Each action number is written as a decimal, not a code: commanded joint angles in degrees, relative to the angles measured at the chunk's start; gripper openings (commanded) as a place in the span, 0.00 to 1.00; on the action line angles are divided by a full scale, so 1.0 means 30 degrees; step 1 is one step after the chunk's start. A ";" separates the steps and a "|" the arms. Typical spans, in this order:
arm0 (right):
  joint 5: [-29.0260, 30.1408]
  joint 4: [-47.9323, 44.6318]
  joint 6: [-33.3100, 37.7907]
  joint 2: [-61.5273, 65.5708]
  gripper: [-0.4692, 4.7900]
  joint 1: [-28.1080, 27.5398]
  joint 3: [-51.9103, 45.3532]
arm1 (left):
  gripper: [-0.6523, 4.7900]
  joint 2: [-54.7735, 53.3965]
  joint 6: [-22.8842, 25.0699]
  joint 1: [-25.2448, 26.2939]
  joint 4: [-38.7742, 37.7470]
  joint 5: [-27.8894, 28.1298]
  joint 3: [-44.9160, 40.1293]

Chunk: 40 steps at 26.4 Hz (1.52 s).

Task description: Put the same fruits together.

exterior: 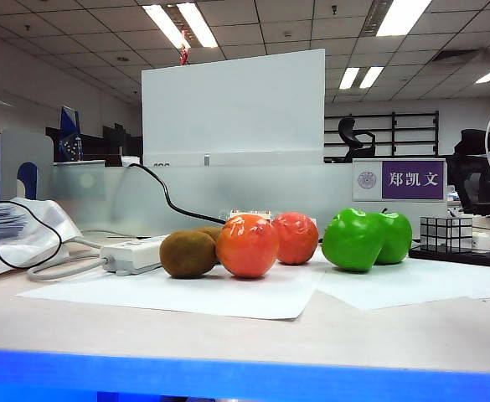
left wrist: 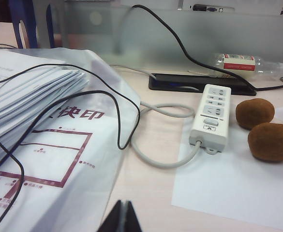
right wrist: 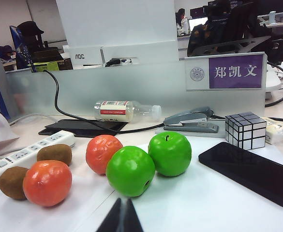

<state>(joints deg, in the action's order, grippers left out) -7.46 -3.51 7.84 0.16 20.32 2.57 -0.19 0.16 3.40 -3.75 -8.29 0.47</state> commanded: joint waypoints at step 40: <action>0.3315 0.1960 -0.1989 -0.0029 0.09 -0.8597 -0.0736 | 0.11 0.0022 -0.0058 0.0000 0.0131 -0.0036 0.0029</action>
<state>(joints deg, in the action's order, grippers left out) 2.48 3.49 1.69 0.16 -5.45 0.56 -0.19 0.16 3.40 -3.84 -8.27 0.47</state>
